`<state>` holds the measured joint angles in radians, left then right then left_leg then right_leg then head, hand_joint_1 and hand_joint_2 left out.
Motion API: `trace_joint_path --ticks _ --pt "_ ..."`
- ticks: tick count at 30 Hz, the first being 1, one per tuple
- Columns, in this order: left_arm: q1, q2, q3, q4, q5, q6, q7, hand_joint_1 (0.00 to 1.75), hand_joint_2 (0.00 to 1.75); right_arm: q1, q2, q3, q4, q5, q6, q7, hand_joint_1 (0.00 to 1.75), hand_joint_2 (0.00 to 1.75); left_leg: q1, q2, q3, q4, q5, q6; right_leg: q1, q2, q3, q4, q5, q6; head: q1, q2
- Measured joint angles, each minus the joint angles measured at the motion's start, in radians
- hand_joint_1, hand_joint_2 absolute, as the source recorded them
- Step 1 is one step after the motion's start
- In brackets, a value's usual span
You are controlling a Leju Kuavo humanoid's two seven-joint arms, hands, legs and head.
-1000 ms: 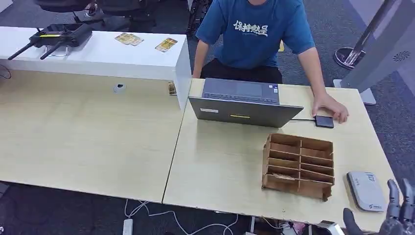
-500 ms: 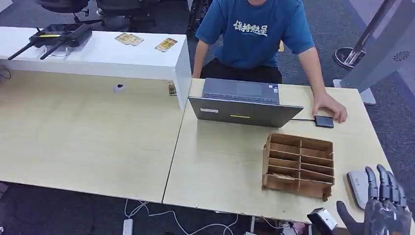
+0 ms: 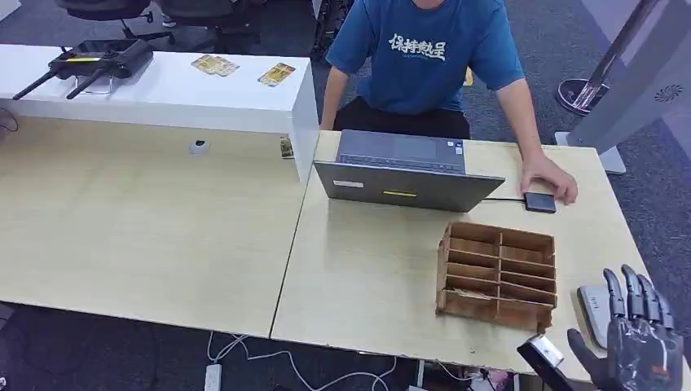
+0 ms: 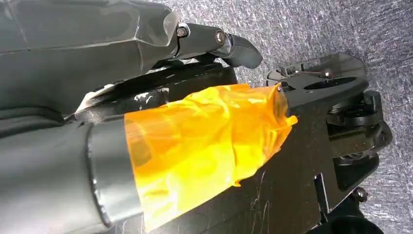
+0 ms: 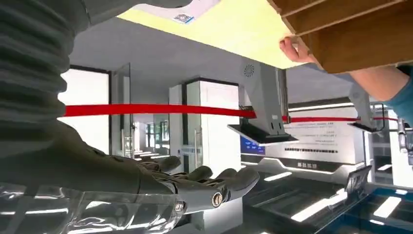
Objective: Pass the card to the sensor for recognition and then transmit it.
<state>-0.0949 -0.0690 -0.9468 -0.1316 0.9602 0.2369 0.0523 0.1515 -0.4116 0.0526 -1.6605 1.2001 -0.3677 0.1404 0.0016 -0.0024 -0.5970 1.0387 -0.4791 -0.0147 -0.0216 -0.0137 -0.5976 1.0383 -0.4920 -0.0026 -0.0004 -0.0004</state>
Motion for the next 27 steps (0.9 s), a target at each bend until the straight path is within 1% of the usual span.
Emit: trace_joint_path --ticks 9,21,27 --pt "0.000 0.002 0.000 0.000 0.005 -0.001 0.000 0.00 0.00 -0.013 -0.024 0.013 0.032 0.002 0.044 0.003 0.00 1.75 0.000 0.000 0.000 0.000 0.000 0.000 0.000 0.000 0.000 0.000 0.000 0.000 0.000 0.000" --pt "-0.001 0.002 0.000 0.000 0.016 0.000 0.000 0.00 0.00 -0.018 -0.027 0.027 0.061 -0.017 0.048 0.018 0.00 1.75 0.000 0.000 0.000 0.000 0.000 0.000 0.000 0.000 0.000 0.000 0.000 0.000 0.000 0.000" --pt "-0.001 0.002 0.000 0.000 0.020 0.000 0.000 0.00 0.00 -0.018 -0.016 0.031 0.068 -0.026 0.042 0.023 0.00 1.75 0.000 0.000 0.000 0.000 0.000 0.000 0.000 0.000 0.000 0.000 0.000 0.000 0.000 0.000"
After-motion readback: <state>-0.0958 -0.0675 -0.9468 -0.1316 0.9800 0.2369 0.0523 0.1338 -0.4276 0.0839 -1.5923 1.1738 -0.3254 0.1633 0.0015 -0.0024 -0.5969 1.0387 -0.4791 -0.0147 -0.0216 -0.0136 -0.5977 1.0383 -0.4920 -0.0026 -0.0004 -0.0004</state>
